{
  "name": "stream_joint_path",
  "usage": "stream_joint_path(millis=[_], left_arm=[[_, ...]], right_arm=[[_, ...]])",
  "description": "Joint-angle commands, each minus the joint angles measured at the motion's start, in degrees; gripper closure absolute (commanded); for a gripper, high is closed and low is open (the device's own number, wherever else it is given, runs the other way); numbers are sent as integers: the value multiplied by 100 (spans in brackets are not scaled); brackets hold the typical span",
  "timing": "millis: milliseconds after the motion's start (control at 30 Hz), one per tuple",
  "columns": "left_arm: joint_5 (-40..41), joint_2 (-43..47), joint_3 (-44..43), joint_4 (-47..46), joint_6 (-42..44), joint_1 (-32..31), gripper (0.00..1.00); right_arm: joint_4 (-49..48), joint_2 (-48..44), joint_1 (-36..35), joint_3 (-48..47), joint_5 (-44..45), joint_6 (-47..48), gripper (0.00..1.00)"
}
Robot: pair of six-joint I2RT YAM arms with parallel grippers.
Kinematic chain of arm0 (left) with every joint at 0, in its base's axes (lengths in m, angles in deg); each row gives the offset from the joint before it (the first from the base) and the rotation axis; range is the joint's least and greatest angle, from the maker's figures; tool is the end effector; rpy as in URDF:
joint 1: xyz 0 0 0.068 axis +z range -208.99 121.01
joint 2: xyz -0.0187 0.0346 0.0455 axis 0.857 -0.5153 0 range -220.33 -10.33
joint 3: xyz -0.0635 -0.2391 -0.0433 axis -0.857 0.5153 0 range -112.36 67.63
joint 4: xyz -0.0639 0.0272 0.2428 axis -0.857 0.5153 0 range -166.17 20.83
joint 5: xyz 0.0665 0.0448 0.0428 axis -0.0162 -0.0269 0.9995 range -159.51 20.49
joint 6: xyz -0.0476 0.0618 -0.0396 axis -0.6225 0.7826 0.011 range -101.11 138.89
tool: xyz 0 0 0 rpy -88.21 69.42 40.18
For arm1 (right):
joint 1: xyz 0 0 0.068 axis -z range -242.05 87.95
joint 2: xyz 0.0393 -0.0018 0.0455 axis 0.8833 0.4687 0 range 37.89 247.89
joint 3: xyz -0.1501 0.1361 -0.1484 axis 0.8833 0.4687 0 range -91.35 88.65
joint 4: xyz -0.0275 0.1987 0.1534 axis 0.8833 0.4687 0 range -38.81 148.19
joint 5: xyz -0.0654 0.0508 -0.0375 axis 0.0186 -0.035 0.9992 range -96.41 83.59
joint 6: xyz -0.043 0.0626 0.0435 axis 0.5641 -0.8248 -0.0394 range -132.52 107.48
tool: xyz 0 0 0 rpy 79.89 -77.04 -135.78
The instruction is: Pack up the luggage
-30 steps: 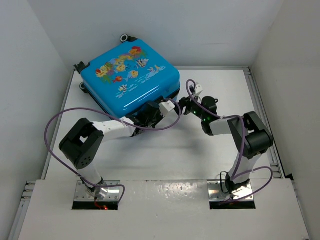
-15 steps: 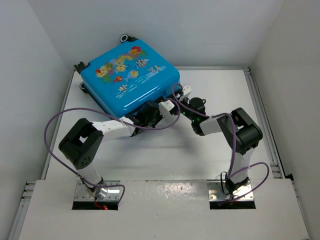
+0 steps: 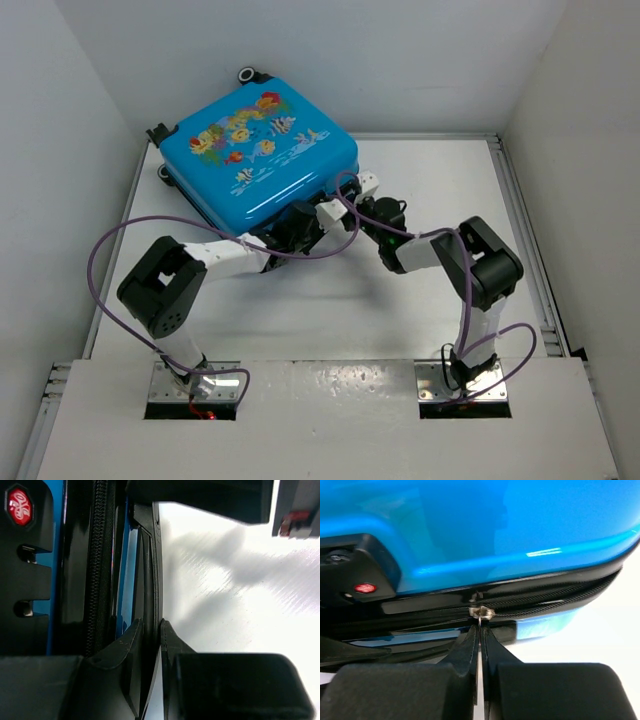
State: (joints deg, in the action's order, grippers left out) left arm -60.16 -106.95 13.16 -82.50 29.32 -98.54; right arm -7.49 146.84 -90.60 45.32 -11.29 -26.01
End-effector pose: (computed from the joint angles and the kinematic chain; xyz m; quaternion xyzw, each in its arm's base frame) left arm 0.3046 -0.2354 0.1519 0.3413 0.8199 -0.0439 0.4576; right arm 0.3486 0.1972 0.1340 -0.1260 0.7378 0.2674 0.6069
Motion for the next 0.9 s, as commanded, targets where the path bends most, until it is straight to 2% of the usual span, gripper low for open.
stream_joint_path(millis=[0, 233, 633, 867], left_arm=[[348, -164, 359, 1133, -244, 141, 100], [683, -217, 359, 1195, -59, 141, 100], [989, 274, 1017, 1195, 555, 141, 100], [1044, 775, 1518, 1441, 1126, 141, 100]], right_arm=[[-23, -356, 288, -228, 410, 6, 100], [181, -576, 772, -97, -381, -838, 100], [646, -322, 1475, -351, -1251, -2076, 100], [761, -251, 1563, -422, -1559, -2245, 100]])
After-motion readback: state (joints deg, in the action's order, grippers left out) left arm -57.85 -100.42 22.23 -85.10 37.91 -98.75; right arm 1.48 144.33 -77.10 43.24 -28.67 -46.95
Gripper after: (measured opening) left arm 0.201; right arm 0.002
